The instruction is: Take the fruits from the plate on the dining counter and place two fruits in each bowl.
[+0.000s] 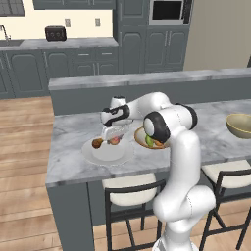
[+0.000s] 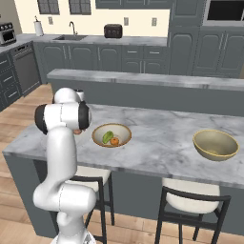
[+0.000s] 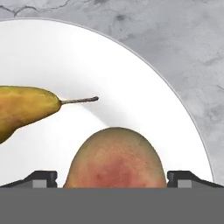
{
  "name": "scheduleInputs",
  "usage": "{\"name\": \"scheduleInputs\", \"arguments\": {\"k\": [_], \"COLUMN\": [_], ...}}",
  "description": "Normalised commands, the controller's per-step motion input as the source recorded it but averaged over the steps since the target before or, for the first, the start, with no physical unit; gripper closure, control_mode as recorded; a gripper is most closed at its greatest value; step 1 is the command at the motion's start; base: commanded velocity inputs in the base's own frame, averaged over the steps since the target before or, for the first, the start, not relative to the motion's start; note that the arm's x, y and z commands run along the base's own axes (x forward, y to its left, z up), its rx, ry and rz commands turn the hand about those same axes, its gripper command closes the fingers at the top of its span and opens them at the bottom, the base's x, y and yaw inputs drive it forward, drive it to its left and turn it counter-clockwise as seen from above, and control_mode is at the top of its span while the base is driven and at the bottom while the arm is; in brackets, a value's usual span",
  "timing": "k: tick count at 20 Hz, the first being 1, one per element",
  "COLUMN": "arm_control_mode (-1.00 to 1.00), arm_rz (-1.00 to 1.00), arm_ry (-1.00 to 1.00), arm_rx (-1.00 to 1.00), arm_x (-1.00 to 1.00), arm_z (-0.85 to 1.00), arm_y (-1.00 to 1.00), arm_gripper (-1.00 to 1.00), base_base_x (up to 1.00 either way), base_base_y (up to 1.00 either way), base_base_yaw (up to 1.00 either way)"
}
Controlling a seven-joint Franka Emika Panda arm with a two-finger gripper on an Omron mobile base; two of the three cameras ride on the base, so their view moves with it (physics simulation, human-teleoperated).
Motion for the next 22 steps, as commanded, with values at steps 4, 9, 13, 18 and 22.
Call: {"name": "scheduleInputs", "arguments": {"k": [4, 9, 13, 18, 22], "arm_control_mode": [-1.0, -1.0, -1.0, -1.0, -1.0], "arm_rz": [0.0, -0.01, -0.12, -0.22, -0.23], "arm_ry": [0.0, 0.0, 0.0, -0.04, -0.15], "arm_rx": [0.0, 0.0, -0.01, -0.03, -0.07], "arm_x": [0.0, 0.0, -0.32, -0.77, -0.91], "arm_z": [-0.04, 0.0, 0.26, 0.82, 0.78], "arm_y": [0.0, 0.01, -0.04, -0.5, -0.55], "arm_gripper": [-1.0, 1.0, 1.0, 1.0, 1.0], "base_base_x": [0.0, 0.0, 0.0, 0.0, 0.0], "base_base_y": [0.0, 0.0, 0.0, 0.0, 0.0], "base_base_yaw": [0.0, 0.0, 0.0, 0.0, 0.0]}}
